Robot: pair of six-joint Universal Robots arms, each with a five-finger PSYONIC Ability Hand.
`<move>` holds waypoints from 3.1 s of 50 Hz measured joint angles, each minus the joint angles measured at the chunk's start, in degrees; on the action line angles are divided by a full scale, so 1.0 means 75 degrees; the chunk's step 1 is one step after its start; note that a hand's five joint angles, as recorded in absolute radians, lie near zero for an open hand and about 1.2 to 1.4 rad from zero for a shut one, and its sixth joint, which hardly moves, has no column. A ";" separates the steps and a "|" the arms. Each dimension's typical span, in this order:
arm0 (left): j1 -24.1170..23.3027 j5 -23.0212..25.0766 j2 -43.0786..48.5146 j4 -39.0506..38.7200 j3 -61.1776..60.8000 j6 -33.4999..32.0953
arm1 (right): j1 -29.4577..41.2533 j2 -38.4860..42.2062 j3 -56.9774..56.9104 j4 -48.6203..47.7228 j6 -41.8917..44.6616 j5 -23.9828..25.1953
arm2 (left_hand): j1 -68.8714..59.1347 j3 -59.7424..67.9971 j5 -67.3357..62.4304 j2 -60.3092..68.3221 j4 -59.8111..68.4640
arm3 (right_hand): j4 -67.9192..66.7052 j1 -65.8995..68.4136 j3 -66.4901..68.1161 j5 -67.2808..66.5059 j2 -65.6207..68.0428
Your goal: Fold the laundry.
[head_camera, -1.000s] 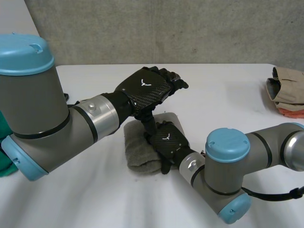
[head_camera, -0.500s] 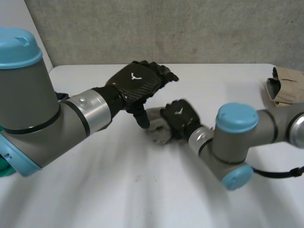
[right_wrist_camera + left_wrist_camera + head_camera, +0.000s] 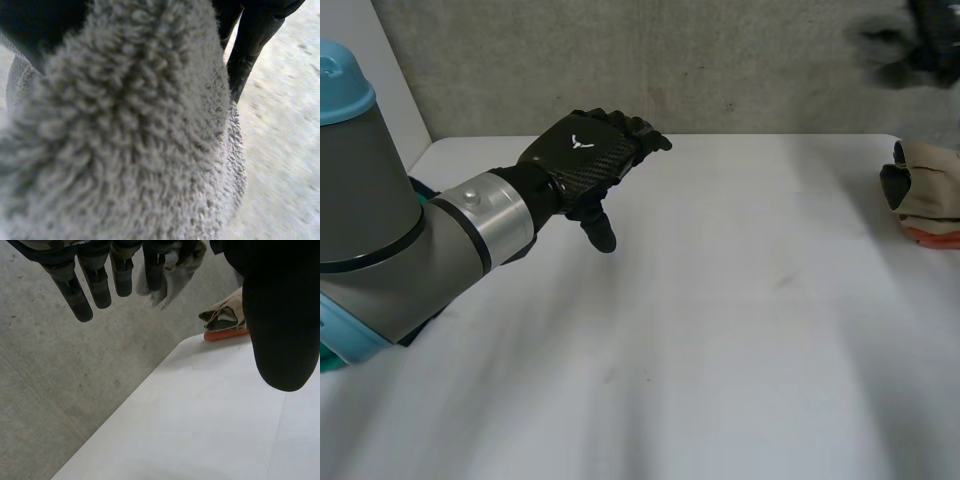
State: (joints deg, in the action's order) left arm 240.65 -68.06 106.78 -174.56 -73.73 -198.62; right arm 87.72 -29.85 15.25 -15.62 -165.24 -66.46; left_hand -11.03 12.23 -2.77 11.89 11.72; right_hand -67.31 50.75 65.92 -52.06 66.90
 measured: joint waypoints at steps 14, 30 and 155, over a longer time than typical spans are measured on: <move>-0.0128 -0.0296 0.0064 0.0001 -0.0028 -0.0019 | -0.2031 0.2066 -0.0757 -0.0982 -0.1703 0.2427 | 0.0001 0.0000 0.0000 0.0000 0.0000 | -0.0024 0.0000 0.0041 0.0000 0.0000; -0.0250 -0.0495 0.0092 0.0007 -0.0148 -0.0026 | -0.3305 0.2475 0.0410 -0.1345 -0.1543 0.4216 | -0.0001 0.0000 0.0000 0.0000 0.0001 | -0.0026 0.0000 0.0042 -0.0407 0.0000; -0.2522 -0.2407 0.2433 -0.2785 -0.0139 -0.0111 | 0.1125 -0.6450 1.2799 -0.2668 0.1709 0.0048 | 0.0032 -0.0007 0.0017 -0.0013 -0.0017 | 0.7168 -0.5191 -0.7161 0.6496 -0.7220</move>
State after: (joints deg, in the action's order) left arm 221.74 -86.11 125.03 -195.44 -74.78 -199.45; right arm 96.16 -78.23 111.24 -35.63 -152.43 -66.11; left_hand -10.79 12.18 -2.65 11.79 11.60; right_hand -13.55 11.82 12.21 -3.34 12.75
